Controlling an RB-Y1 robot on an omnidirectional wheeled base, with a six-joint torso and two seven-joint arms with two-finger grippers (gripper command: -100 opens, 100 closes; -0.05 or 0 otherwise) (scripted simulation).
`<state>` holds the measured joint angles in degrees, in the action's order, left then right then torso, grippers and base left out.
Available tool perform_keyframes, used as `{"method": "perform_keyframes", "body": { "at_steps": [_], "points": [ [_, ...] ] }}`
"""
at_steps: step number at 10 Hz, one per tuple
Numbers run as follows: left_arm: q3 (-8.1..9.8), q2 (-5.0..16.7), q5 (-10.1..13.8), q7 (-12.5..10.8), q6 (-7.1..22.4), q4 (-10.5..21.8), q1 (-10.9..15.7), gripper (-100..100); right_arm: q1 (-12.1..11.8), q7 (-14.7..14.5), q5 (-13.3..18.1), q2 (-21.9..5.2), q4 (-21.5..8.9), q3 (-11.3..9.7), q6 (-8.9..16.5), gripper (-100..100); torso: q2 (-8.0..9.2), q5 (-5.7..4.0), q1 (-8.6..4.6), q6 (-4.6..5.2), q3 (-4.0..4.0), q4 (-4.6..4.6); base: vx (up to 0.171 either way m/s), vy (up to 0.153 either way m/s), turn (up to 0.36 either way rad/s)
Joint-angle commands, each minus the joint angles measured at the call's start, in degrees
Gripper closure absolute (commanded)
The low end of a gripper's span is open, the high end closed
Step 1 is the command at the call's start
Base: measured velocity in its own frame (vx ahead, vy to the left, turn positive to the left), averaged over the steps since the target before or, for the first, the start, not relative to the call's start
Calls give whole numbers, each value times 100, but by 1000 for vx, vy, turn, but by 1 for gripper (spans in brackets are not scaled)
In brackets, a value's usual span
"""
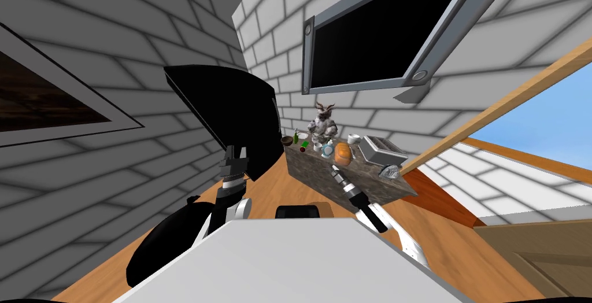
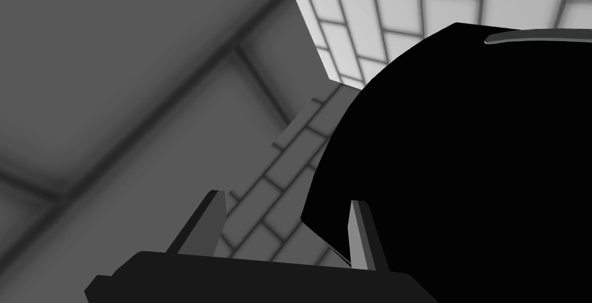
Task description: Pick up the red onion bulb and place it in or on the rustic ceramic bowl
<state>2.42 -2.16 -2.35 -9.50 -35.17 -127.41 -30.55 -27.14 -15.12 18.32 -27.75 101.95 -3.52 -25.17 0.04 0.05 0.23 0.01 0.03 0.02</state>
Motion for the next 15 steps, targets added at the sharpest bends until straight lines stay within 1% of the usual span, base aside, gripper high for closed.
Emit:
{"method": "perform_keyframes", "body": {
  "at_steps": [1,2,3,4,5,6,7,8,9,10,11,12,13,14,15],
  "points": [
    [0,0,0,0,0,0,0,0,95,-167,205,-242,-286,-87,28,-100,0,0,0,0,0,0,-1,88,62],
    [0,0,0,0,0,0,0,0,95,-167,205,-242,-402,-87,28,-100,-6,1,7,-1,-3,-1,0,71,24],
    [0,0,0,0,0,0,0,0,183,-288,376,-489,-627,-148,42,-100,-7,1,3,0,-4,-2,-10,78,59],
    [0,0,0,0,0,0,0,0,183,-288,376,-489,-711,-148,42,-100,-5,1,4,-1,-3,-1,-5,73,27],
    [0,0,0,0,0,0,0,0,278,-410,549,-725,-939,-211,55,-100,-5,1,2,1,-3,-1,-15,122,55],
    [-1,0,0,0,0,0,0,0,278,-410,549,-742,-1026,-211,55,-100,-3,3,17,-1,-2,-1,0,102,22],
    [0,0,0,0,0,0,0,0,382,-530,725,-1001,-1224,-275,65,-100,-6,4,13,0,-4,-1,14,108,55],
    [0,0,0,0,0,0,0,0,382,-530,725,-1001,-1345,-275,65,-100,-12,4,15,-2,-7,-2,18,97,34],
    [0,0,0,0,0,0,0,0,494,-650,903,-1261,-1513,-342,74,-100,-13,3,12,1,-8,-3,22,118,60],
    [0,0,0,0,0,0,0,0,494,-650,903,-1263,-1667,-342,74,-100,-16,4,17,-1,-9,-3,16,109,26],
    [0,0,0,0,0,0,-1,0,614,-768,1082,-1484,-1852,-409,81,-100,-13,4,16,1,-8,-3,16,146,60],
    [-1,-1,0,0,0,0,0,0,614,-768,1082,-1528,-1991,-409,81,-100,-14,6,28,-1,-8,-3,21,127,25],
    [0,0,0,0,0,0,-1,0,740,-884,1261,-1753,-2152,-477,85,-100,-14,6,23,1,-8,-3,35,145,54],
    [-1,-1,0,0,0,0,0,0,740,-884,1261,-1793,-2282,-477,85,-100,-19,7,29,-1,-11,-4,38,112,25],
    [0,0,0,0,0,0,-1,0,871,-996,1438,-2018,-2464,-546,88,-100,-20,5,18,1,-12,-4,54,144,68]
  ]
}}
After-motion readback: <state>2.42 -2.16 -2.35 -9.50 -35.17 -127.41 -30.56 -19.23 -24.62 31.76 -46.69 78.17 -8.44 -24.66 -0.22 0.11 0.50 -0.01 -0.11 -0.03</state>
